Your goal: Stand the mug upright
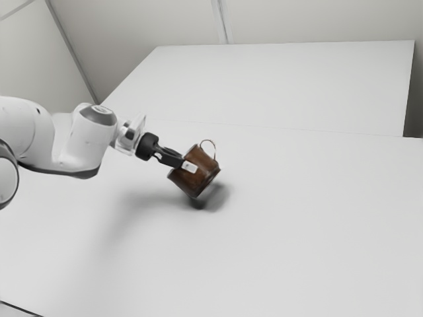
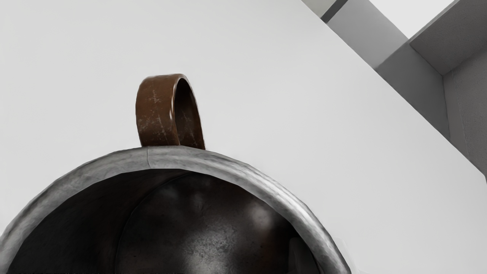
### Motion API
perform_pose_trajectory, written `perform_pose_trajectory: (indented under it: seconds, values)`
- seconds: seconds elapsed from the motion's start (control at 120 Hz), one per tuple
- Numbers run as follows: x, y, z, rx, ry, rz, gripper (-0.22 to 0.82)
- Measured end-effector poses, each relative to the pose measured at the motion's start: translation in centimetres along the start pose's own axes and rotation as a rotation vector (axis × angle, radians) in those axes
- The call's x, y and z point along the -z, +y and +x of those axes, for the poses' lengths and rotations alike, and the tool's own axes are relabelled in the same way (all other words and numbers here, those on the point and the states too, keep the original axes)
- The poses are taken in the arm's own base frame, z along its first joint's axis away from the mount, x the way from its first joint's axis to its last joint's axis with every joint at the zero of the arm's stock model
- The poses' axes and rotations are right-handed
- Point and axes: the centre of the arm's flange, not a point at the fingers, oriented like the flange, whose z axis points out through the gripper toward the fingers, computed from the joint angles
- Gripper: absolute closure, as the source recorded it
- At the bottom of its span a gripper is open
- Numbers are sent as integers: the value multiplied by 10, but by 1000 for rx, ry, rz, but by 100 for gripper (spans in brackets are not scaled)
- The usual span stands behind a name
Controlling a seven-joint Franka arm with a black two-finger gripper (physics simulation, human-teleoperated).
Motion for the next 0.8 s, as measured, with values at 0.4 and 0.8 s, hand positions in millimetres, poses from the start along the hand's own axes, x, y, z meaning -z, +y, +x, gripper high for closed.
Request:
perform_pose_trajectory:
  seconds: [0.4,0.8]
  values:
    - [-14,26,6,-97,-335,409,78]
    - [-25,65,14,-171,-568,706,78]
